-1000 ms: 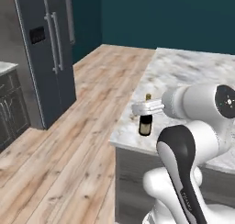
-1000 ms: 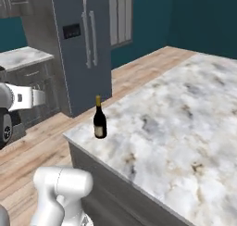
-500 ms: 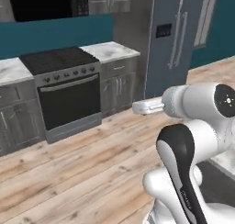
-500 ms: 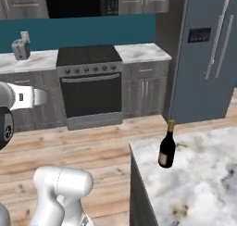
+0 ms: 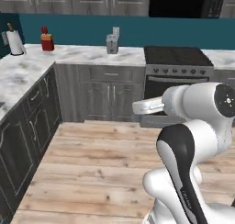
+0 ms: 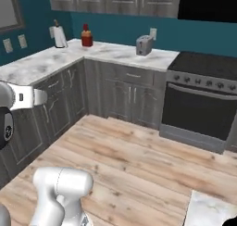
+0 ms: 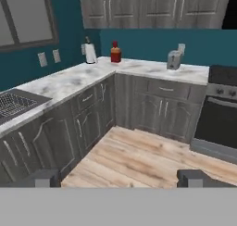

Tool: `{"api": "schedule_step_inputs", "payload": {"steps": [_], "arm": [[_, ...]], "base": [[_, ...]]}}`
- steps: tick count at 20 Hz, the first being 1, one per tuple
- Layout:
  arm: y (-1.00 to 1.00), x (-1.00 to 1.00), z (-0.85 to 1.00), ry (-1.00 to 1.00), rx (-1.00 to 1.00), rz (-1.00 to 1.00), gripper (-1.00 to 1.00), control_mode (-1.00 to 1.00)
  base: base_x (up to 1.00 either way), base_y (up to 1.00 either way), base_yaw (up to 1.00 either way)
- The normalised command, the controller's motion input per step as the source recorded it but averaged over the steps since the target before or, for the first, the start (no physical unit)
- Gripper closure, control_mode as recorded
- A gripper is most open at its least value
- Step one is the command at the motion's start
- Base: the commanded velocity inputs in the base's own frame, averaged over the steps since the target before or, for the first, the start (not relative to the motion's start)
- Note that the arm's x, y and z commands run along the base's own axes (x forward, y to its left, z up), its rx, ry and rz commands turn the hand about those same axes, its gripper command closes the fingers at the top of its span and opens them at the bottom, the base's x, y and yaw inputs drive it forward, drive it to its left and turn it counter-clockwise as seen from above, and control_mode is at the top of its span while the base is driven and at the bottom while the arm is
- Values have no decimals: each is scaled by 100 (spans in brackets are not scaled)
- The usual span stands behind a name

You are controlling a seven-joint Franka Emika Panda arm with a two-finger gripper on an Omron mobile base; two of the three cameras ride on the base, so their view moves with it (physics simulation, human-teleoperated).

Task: Move the drinks to the dining counter.

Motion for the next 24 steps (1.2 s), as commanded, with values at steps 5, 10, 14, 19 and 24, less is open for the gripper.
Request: {"api": "schedule_step_inputs", "payload": {"steps": [5, 10, 14, 19, 24], "arm": [[0, 0, 0, 0, 0, 0, -100, 100], [0, 0, 0, 0, 0, 0, -100, 100], [0, 0, 0, 0, 0, 0, -100, 100], [0, 0, 0, 0, 0, 0, -100, 100], [0, 0, 0, 0, 0, 0, -100, 100]], "base": [[0, 0, 100], [0, 6, 100], [3, 28, 92], [84, 13, 41], [100, 21, 8]]}}
